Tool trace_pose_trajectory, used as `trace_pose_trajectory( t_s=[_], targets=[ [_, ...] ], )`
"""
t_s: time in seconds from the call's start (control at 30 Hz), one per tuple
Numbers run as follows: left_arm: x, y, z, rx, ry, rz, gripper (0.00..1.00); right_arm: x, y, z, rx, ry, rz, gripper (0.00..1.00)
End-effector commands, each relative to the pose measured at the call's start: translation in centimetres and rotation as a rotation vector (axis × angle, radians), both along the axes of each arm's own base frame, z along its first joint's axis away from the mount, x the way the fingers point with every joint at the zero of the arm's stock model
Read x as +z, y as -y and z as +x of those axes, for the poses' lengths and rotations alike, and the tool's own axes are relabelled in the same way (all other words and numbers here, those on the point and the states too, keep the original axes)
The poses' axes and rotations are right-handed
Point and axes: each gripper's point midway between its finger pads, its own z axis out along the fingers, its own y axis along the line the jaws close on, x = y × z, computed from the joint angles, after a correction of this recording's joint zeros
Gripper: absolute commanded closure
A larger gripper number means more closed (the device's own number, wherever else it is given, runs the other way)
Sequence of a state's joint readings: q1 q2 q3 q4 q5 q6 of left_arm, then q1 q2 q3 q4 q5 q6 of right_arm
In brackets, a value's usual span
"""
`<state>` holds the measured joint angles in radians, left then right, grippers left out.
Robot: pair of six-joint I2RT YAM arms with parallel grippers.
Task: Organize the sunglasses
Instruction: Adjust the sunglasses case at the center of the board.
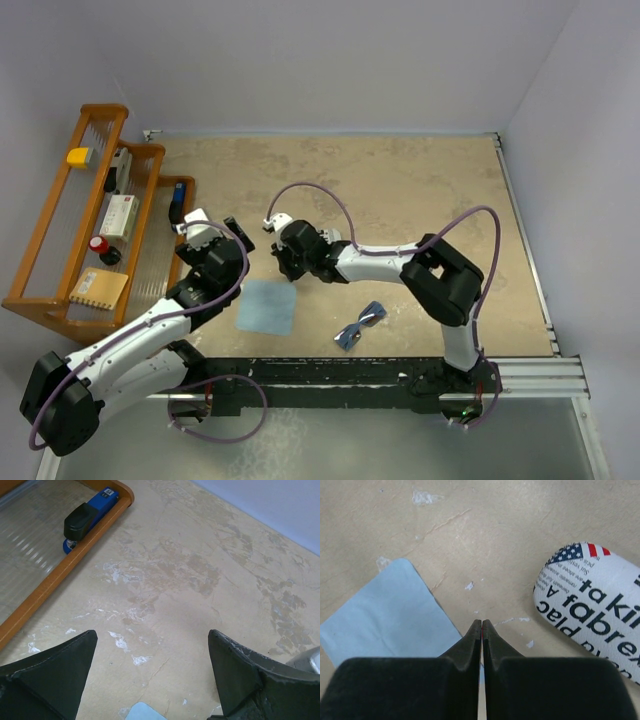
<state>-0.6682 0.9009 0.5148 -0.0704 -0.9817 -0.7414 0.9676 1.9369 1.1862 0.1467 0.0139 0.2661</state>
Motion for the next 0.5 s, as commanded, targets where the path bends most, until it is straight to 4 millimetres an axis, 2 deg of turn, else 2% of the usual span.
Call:
trace_pose_trajectory(
  t_s=[0.0, 0.47],
  targets=[
    [0.3, -0.3, 0.0, 0.017, 0.02, -0.012, 0.1, 0.8, -0.8, 2.2, -0.048, 0.037, 0.009, 0.96],
    [0.3, -0.3, 0.1, 0.016, 0.018, -0.005, 0.1, 0.8, 0.9, 6.3, -0.149, 0.037, 0.023, 0.96]
  ],
)
